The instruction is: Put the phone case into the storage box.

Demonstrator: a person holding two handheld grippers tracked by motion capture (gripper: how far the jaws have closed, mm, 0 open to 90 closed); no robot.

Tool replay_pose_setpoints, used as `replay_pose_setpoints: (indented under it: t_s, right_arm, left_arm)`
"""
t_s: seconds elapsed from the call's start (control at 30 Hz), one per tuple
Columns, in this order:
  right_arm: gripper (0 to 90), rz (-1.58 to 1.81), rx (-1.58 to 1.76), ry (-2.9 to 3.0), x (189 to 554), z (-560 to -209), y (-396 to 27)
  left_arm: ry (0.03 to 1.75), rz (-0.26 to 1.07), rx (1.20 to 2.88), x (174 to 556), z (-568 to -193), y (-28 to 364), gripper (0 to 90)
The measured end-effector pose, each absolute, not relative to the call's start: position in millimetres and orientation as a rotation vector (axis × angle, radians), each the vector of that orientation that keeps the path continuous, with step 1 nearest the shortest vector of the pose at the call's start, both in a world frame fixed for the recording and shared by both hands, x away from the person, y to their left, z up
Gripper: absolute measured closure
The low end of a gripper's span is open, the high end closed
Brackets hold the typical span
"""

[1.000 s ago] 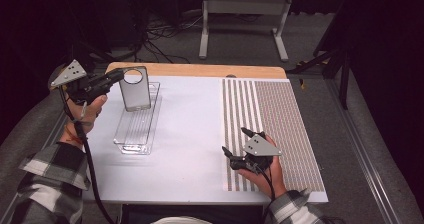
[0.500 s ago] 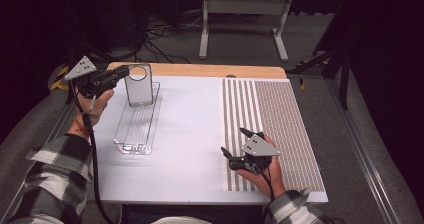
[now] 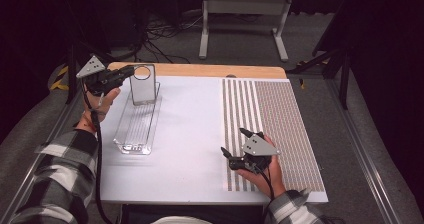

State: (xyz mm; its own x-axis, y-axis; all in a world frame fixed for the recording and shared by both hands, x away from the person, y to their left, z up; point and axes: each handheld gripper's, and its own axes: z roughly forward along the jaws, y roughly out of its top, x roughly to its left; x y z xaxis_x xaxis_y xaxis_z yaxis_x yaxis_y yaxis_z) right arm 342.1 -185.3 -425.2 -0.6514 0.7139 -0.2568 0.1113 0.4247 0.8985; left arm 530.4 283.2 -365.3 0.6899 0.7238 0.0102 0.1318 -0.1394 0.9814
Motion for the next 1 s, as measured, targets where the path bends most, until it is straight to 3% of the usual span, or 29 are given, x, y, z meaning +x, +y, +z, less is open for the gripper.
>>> replay_pose_setpoints:
  t_s: [1.0]
  right_arm:
    - [15.6, 1.211, 0.676, 2.072, 343, -428, -181]
  left_arm:
    - [0.756, 0.633, 1.636, 558, -394, 283, 79.5]
